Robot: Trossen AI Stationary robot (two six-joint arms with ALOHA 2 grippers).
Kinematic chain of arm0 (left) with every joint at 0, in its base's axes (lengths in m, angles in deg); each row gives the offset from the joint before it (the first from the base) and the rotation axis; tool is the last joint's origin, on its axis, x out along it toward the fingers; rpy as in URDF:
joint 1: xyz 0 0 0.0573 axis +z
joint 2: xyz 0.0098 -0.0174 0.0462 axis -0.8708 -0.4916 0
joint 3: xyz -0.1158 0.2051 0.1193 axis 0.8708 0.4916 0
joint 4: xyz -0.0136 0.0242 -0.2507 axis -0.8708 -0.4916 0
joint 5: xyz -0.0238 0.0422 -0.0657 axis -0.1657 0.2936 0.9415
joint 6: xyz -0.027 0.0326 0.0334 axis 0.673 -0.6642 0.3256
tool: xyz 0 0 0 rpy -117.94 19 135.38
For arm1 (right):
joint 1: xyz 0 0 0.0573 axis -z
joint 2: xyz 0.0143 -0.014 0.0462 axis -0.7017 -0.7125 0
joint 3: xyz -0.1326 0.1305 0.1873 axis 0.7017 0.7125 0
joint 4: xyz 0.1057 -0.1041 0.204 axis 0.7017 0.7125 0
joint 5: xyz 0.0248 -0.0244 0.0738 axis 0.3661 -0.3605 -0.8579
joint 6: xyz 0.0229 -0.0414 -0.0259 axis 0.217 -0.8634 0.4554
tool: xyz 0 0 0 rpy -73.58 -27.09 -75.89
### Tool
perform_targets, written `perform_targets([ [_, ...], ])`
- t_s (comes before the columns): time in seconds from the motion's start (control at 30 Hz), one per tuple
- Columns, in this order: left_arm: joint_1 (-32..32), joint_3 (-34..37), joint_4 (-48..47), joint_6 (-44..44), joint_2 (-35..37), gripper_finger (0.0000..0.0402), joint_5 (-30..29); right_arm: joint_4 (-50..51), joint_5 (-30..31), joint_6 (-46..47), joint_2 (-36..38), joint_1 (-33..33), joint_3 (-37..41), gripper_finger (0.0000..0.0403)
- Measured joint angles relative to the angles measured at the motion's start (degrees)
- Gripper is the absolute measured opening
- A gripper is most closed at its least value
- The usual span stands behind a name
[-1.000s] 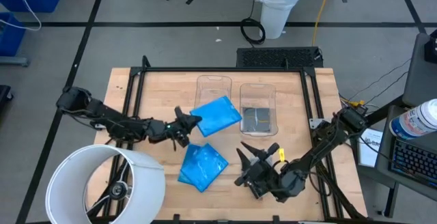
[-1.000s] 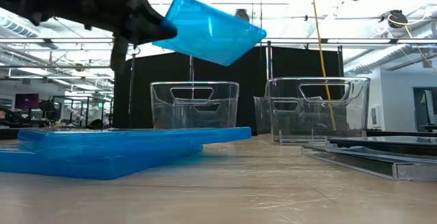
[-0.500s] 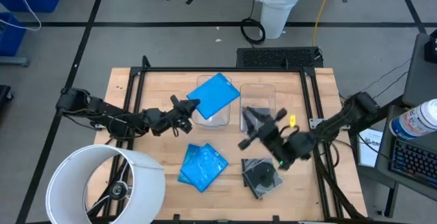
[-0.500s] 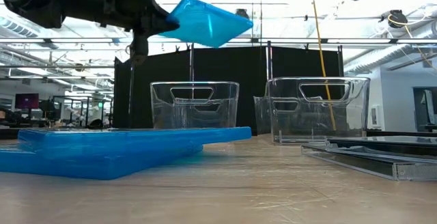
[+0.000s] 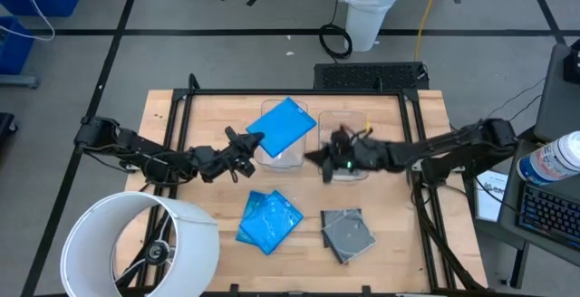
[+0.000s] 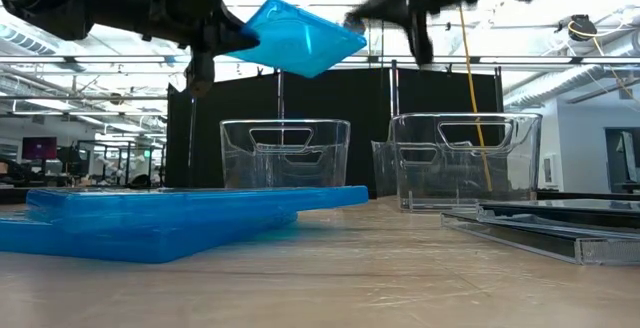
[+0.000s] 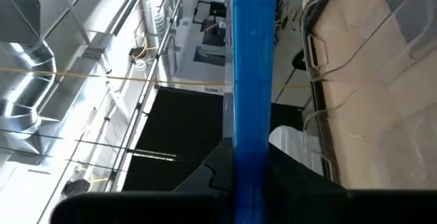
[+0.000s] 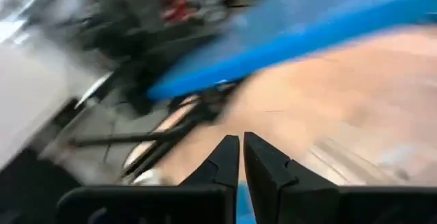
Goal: Pick & place jewel cases by type
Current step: Put the blue CD case into the left transparent bin
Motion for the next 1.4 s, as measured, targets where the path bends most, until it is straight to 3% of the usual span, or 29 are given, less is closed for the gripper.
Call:
perform_targets([
  [0.17,0.24,0.00,0.15,-3.01,0.00,0.0038,-2.42,-10.20,-1.80,5.73,5.79,3.51,7.76,0.0030],
  [0.33,0.25,0.00,-1.20,-3.30,0.00,0.0038,-2.77,-13.24,-4.11,7.43,10.14,6.51,12.48,0.0055],
  [0.47,-0.35,0.00,-2.09,-2.78,-0.53,0.0039,-1.87,-12.66,-8.24,2.08,11.04,8.22,13.86,0.0080],
  [0.63,-0.35,0.00,-1.87,-2.40,-1.79,0.0036,-1.34,-12.06,3.58,-1.52,11.16,8.90,13.76,0.0088],
  [0.87,1.71,0.00,-2.08,-3.15,-4.21,0.0036,-0.95,-10.85,3.58,-2.13,11.13,8.92,13.76,0.0079],
  [1.03,2.27,0.00,-1.49,-5.01,-5.43,0.0037,-0.85,-5.35,-4.44,7.94,10.86,12.10,13.76,0.0091],
  [1.27,0.92,0.00,4.09,-8.21,-5.50,0.0036,0.94,-3.57,-19.57,21.50,8.84,18.65,13.71,0.0151],
  [1.4,0.22,0.00,4.75,-8.80,-5.46,0.0039,1.85,-7.62,-21.84,24.30,7.65,21.28,13.69,0.0185],
])
